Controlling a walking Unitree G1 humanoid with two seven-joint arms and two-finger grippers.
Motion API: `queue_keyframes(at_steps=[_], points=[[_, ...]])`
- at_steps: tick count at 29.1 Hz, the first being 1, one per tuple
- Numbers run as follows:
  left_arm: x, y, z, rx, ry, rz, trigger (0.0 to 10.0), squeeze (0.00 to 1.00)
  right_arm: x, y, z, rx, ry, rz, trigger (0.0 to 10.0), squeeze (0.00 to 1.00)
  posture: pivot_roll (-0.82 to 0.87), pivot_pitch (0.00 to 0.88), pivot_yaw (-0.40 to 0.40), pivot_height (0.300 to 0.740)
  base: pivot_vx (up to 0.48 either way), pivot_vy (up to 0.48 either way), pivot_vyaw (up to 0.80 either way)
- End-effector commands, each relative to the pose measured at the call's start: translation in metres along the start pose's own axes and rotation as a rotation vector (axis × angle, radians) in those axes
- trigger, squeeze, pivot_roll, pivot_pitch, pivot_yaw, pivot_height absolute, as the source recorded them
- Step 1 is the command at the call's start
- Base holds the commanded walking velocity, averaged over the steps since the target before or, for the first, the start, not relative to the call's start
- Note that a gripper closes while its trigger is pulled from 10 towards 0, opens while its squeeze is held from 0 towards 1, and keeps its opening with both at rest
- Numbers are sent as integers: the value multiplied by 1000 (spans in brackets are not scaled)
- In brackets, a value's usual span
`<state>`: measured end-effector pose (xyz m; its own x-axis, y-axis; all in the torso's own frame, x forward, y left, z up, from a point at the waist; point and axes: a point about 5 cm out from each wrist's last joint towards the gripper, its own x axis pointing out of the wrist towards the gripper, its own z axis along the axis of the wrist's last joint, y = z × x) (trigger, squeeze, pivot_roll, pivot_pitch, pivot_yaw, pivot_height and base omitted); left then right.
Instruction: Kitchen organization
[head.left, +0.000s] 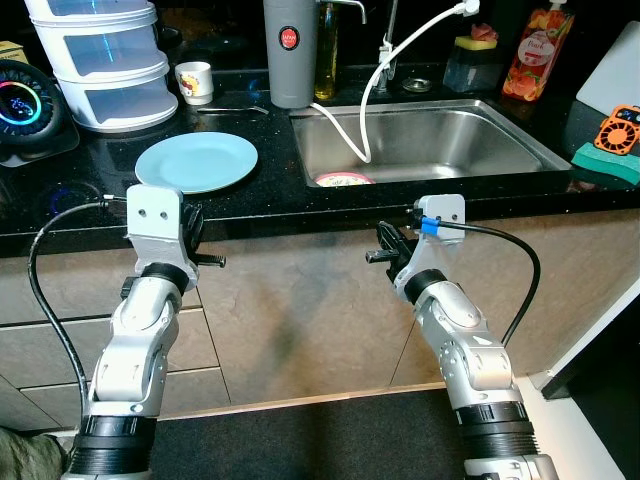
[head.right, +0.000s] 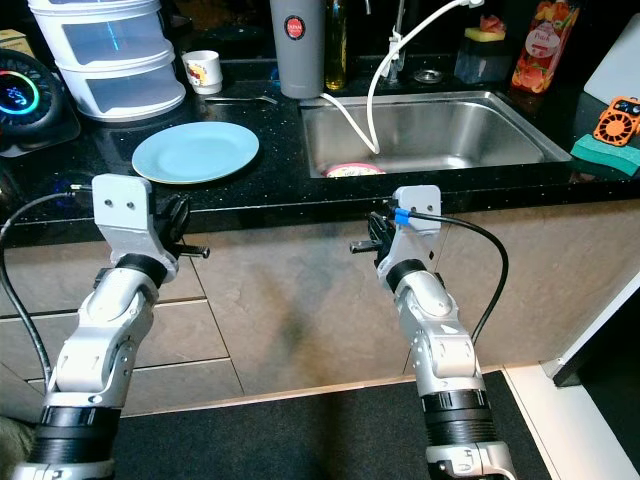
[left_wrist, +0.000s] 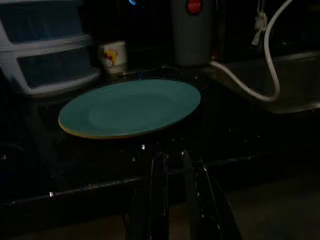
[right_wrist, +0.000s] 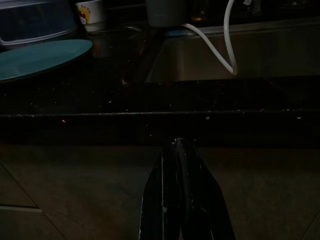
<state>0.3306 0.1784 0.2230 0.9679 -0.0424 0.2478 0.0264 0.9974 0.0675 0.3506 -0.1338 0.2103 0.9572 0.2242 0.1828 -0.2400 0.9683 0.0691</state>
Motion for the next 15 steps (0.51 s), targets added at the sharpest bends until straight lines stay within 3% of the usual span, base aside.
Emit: queue_keyframes(at_steps=[1,4,10,12,15], points=[[-3,-1,-11,-16,56,-8,10000,0,-1,2,-8,2,35,9,10000,0,-55,120,11,740,0,0,0],[-4,-1,-24,24,159,14,10000,0,-3,0,-13,12,59,-9,10000,0,-55,120,11,740,0,0,0],[-3,0,-30,15,222,95,10000,0,-4,-2,-16,20,69,-22,10000,0,-56,118,12,740,0,0,0],[-2,-4,-30,-111,234,52,10000,0,-6,-3,-20,25,82,-28,10000,0,-59,115,16,740,0,0,0],[-3,-5,-33,-139,241,27,10000,0,-9,-4,-23,29,93,-34,10000,0,-61,114,18,740,0,0,0]])
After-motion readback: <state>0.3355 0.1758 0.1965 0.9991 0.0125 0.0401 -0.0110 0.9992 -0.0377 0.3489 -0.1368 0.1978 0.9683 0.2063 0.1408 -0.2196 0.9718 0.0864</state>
